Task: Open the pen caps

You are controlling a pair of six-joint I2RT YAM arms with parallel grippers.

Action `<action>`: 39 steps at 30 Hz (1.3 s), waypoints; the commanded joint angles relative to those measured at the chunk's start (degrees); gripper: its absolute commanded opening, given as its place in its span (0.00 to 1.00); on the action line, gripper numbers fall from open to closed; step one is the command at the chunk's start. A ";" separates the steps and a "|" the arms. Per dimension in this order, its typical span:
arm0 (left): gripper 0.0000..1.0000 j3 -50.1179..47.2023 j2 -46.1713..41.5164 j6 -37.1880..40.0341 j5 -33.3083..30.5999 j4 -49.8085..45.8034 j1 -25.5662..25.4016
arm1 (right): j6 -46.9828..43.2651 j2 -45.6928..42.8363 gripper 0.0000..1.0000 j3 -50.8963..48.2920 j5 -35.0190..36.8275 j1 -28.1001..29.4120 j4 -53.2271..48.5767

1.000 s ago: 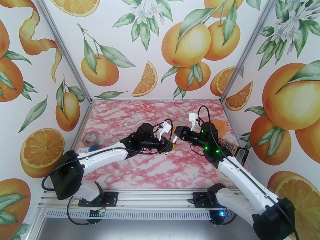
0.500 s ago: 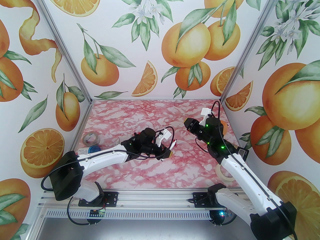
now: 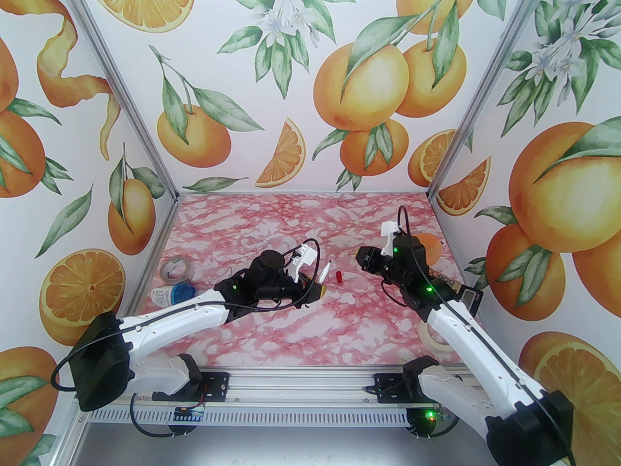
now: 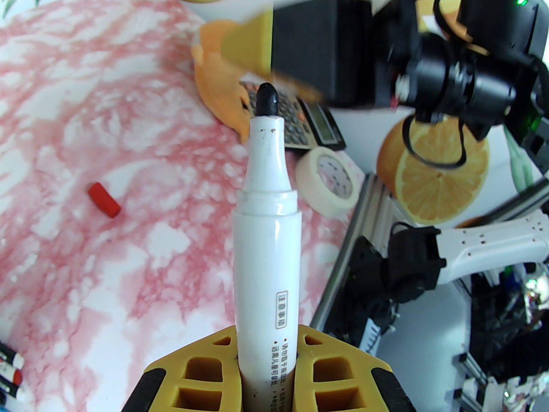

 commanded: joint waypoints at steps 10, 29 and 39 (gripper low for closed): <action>0.00 -1.27 -5.75 -0.87 -5.06 -0.96 0.27 | -5.70 17.48 0.14 7.37 3.28 0.19 -7.65; 0.00 -1.94 -7.28 -0.67 -4.75 -1.31 0.17 | -5.69 32.11 0.14 14.73 12.32 4.59 -5.80; 0.00 -2.64 -8.32 -0.53 -4.67 -1.85 0.25 | -4.51 34.74 0.14 13.85 14.73 5.81 -4.04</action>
